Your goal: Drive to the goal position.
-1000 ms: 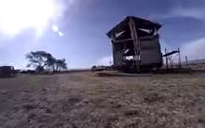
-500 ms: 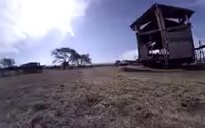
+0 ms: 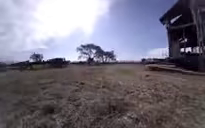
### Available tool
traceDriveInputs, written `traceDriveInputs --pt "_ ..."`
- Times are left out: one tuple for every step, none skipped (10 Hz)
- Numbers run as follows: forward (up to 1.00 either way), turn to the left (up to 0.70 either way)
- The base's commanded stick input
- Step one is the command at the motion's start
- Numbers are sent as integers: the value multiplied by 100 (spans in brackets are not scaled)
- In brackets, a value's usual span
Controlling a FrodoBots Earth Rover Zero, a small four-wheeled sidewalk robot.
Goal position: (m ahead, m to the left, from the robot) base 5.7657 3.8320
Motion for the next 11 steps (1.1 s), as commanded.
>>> traceDriveInputs --pt "70 0" --pt "70 0" --pt "70 0" --pt "70 0" --pt "70 0" --pt "70 0" --pt "70 0" --pt "70 0" --pt "70 0" --pt "70 0" --pt "70 0"
